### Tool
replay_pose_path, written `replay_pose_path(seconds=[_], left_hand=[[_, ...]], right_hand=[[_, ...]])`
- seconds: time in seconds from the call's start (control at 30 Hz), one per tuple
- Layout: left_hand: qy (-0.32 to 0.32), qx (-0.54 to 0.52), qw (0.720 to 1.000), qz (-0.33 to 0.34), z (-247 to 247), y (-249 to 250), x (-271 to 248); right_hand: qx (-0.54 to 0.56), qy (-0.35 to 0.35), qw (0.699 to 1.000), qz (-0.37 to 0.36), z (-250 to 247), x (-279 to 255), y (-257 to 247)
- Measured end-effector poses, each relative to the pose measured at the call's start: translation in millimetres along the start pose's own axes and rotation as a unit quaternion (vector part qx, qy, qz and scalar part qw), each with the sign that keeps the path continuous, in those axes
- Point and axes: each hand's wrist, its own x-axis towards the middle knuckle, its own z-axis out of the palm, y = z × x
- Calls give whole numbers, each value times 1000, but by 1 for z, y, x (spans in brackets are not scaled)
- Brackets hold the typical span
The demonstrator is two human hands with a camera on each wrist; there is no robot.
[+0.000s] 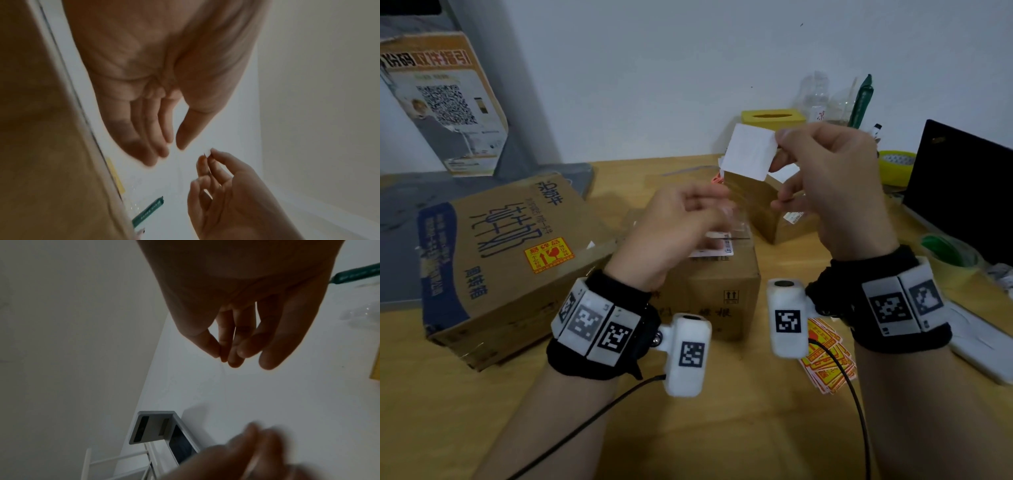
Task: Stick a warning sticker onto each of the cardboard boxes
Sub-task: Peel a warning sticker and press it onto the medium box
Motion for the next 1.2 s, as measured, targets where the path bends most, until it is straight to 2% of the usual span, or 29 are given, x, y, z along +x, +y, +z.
replay_pose_path(seconds=[0.07,0.13,0.23,0.33,0.4,0.73,0.93,1.2], left_hand=[[93,19,995,43,-10,7,-1],[135,8,987,85,-19,12,-2],[96,11,990,105,-24,18,-6],[24,42,995,82,-21,18,-8],[3,57,996,65,-18,17,-9],[40,51,996,63,-22,12,-6],[71,28,996,44,-24,8,0],[74,41,996,36,-31,6,-2]], right_hand=[[-19,-1,1000,-14,0,1,2],[-39,-5,999,-24,1,1,4],[-61,-21,997,-37,4,-1,6],[-47,-49,997,-26,8,-4,5],[-38,-71,996,-27,12,-7,5],[-50,-192,979,-42,17,-15,4],[-54,-126,990,-42,14,-8,10],[-133,-148,979,-41,8,-8,14]])
